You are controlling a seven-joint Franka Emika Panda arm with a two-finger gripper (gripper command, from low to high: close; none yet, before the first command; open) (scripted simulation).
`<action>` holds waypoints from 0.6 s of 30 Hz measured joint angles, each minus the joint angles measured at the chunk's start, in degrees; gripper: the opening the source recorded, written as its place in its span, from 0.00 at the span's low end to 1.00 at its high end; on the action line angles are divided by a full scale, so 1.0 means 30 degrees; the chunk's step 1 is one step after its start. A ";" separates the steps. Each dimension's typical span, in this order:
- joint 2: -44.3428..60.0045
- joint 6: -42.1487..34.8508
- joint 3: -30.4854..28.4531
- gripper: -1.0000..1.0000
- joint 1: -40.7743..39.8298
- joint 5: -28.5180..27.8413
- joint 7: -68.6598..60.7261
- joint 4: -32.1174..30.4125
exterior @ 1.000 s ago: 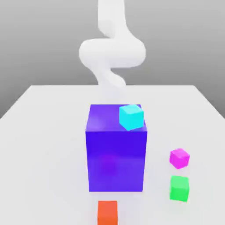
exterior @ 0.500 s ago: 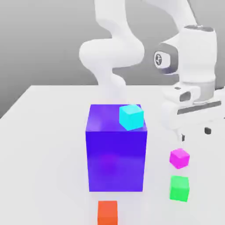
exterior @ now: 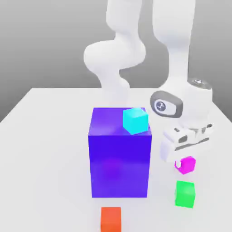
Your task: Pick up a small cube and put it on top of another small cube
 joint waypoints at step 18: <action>-0.5196 -0.7139 0.0162 0.00 -0.0051 0.6587 -0.7003 0.1956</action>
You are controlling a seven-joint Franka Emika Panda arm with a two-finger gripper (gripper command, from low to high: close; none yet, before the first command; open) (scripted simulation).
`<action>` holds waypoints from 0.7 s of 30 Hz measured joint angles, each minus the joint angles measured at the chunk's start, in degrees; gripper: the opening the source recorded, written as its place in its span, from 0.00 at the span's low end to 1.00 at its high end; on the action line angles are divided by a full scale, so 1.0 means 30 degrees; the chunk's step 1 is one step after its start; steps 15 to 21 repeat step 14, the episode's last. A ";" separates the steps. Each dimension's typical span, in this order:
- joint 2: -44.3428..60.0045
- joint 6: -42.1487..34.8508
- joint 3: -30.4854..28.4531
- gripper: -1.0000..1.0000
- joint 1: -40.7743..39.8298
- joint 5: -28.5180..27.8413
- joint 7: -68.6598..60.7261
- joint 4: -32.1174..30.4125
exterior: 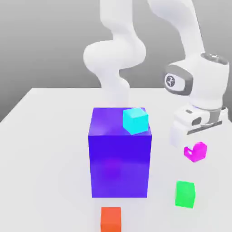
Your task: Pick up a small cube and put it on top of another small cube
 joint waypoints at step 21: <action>0.3864 0.1377 -0.1342 1.00 -0.2593 0.0327 -0.1763 0.2492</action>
